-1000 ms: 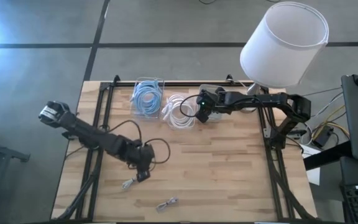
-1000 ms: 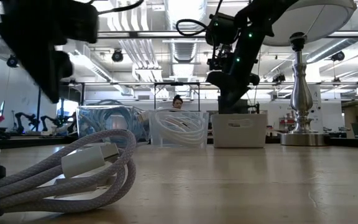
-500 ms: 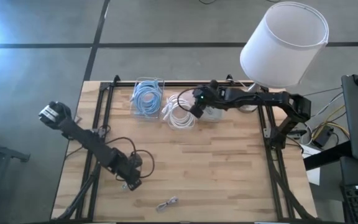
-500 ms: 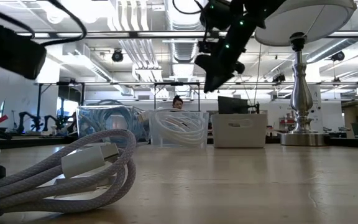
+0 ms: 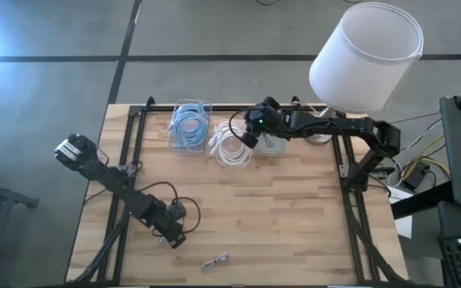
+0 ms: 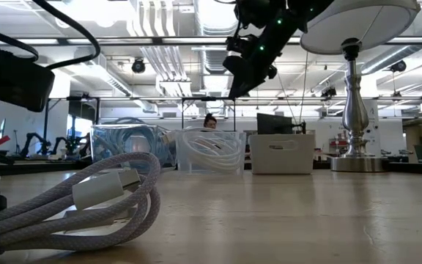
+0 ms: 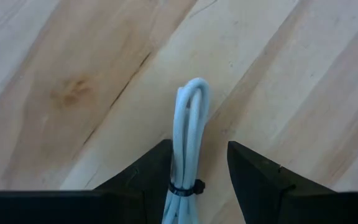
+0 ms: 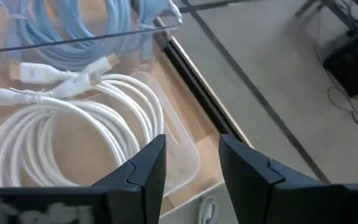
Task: Pick & Place USB Port
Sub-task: Put the white charger cable into the white bin
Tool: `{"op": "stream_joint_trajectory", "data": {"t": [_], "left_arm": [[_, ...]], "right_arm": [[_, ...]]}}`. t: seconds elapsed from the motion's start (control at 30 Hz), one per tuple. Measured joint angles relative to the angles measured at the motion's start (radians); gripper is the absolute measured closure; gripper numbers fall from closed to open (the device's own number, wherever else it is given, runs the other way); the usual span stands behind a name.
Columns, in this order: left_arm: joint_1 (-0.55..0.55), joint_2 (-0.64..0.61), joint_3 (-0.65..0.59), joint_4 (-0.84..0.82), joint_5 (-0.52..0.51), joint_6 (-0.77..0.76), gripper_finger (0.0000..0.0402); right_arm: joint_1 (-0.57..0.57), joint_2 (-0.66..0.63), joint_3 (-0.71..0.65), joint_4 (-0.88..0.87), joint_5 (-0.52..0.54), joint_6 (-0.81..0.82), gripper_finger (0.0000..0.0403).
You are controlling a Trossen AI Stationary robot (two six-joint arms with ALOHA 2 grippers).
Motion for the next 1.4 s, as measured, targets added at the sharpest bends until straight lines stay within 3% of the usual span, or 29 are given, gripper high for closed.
{"op": "stream_joint_trajectory", "data": {"t": [0.3,0.57,0.73,0.83,0.97,1.03,1.27,1.4], "left_arm": [[0.0,0.009,-0.002,-0.004,-0.03,0.055,0.0253],[0.005,-0.009,-0.001,-0.012,-0.07,0.157,0.0378],[0.026,-0.056,0.023,-0.011,-0.266,0.301,0.0366],[0.047,-0.101,0.054,-0.001,-0.399,0.444,0.0358],[0.104,-0.135,0.085,-0.006,-0.499,0.661,0.037],[0.148,-0.148,0.104,-0.003,-0.511,0.752,0.0375],[0.311,-0.153,0.139,0.007,-0.507,1.009,0.0361],[0.378,-0.153,0.14,0.13,-0.488,1.167,0.0365]], "right_arm": [[0.003,0.0,0.0,0.077,-0.286,-0.065,0.0267],[0.013,0.002,0.0,0.089,-0.379,-0.087,0.0276],[0.028,0.002,0.0,0.089,-0.48,-0.087,0.0277],[0.047,0.002,-0.006,0.085,-0.57,-0.096,0.0279],[0.081,0.003,-0.034,0.081,-0.726,-0.169,0.0283],[0.101,0.003,-0.048,0.082,-0.776,-0.197,0.0285],[0.172,0.003,-0.068,0.094,-0.781,-0.157,0.0283],[0.204,0.003,-0.08,0.108,-0.766,-0.115,0.0283]]}}
